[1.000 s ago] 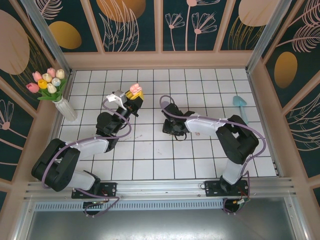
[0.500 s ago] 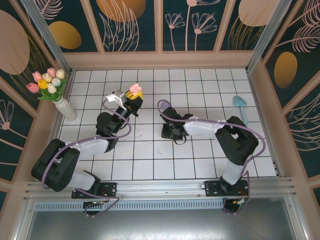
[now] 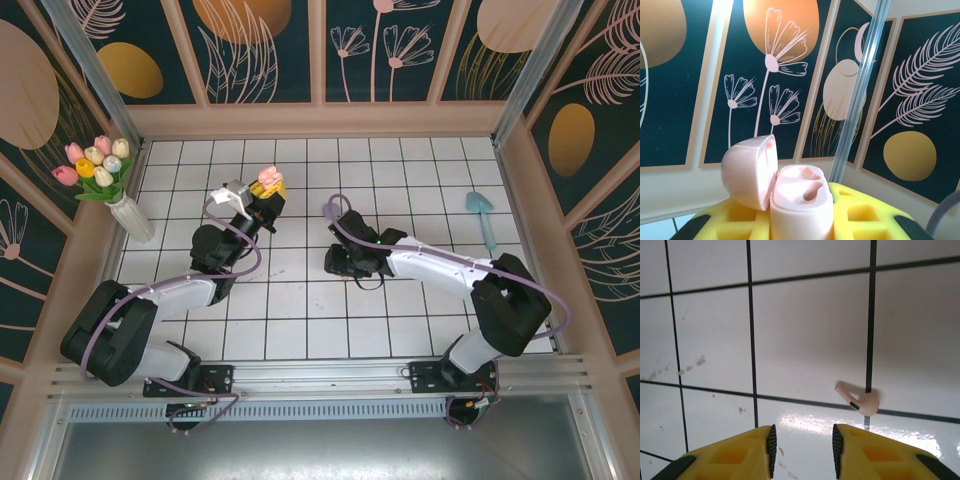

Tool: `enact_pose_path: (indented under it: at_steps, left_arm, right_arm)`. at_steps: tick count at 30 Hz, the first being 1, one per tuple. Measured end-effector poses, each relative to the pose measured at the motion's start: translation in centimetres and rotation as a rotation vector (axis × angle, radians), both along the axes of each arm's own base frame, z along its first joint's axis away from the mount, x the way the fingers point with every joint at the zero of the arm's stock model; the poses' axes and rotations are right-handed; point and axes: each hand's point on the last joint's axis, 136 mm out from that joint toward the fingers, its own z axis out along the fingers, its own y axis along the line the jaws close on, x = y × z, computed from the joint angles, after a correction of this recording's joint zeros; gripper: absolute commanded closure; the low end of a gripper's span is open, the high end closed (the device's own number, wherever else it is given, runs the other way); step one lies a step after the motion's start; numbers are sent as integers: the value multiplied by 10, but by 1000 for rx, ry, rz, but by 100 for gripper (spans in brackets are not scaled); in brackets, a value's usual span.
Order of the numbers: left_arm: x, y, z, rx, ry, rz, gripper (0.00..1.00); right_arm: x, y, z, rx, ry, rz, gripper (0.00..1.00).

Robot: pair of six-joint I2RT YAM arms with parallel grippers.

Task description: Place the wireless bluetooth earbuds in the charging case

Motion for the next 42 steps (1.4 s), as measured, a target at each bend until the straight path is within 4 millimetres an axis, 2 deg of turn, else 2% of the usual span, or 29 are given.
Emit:
enact_pose_path:
  at_steps: [8,18,28,37,42]
  left_arm:
    - [0,0,0,0,0,0,100]
    - [1,0,-1,1,3,0,100]
    - [1,0,-1,1,4,3,100]
    - [2,1,-1,1,3,11,100]
    - [2,2,-1,-1,4,18,100]
  right_arm:
    - [-25,-1,-30,-39,83,43,63]
    - [-27,-5,-58,-82,137,33,63]
    - [0,-20,-62,-92,127,-16,64]
    - [28,4,-60,-83,94,13,64]
    - [44,15,-54,-73,65,24,59]
